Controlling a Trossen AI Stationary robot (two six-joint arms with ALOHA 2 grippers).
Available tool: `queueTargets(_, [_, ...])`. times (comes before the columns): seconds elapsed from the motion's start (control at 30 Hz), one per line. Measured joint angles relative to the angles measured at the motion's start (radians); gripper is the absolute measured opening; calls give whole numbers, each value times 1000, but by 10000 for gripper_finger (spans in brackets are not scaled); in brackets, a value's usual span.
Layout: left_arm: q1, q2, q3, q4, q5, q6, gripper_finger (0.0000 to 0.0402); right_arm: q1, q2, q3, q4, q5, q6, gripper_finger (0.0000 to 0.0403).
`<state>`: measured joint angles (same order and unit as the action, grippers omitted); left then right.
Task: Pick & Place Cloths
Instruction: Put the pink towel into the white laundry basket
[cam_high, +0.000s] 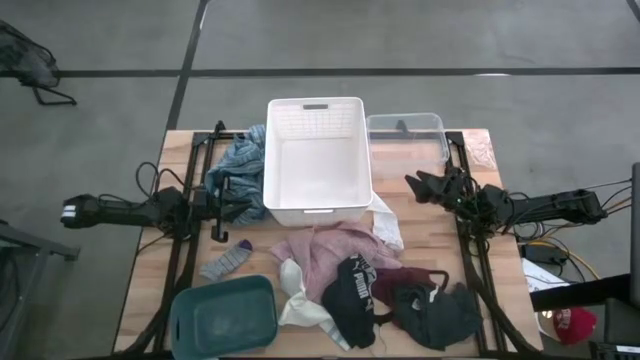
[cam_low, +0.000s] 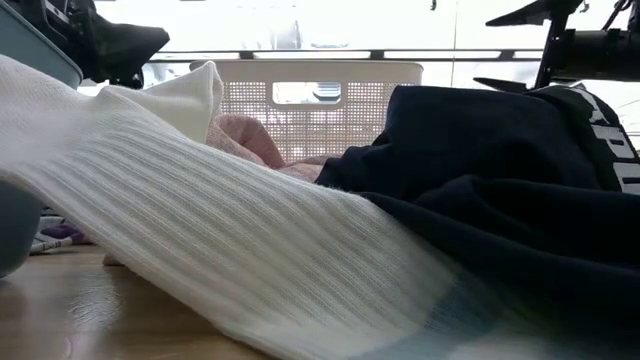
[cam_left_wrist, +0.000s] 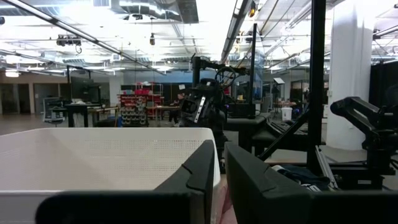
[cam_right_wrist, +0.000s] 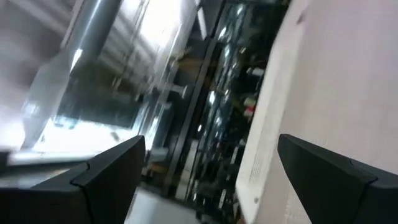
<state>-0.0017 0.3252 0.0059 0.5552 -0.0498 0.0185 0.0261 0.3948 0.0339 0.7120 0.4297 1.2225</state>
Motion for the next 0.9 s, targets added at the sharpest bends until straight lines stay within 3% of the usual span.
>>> queueTargets(0.13, [0, 0, 0, -1, 0, 0, 44, 0, 7, 64, -19, -160, -56, 363])
queueTargets(0.23, [0, 0, 0, -3, 0, 0, 46, 0, 26, 148, -134, -253, -77, 363])
queueTargets(0.33, [0, 0, 0, -6, 0, 0, 46, 0, 52, 261, -390, -331, -102, 363])
queueTargets(0.43, [0, 0, 0, -6, 0, 0, 44, 0, 95, 390, -756, -389, -131, 363])
queueTargets(0.53, [0, 0, 0, -6, 0, 0, 45, 0, 156, 505, -1099, -405, -141, 363])
queueTargets(0.6, [0, 0, 0, -6, 0, 0, 46, 0, 205, 563, -1240, -405, -154, 363])
queueTargets(0.7, [0, 0, 0, -8, 0, 0, 46, 0, 281, 611, -1320, -407, -171, 363])
queueTargets(0.9, [0, 0, 0, -10, 0, 0, 46, 4, 453, 657, -1251, -481, -239, 363])
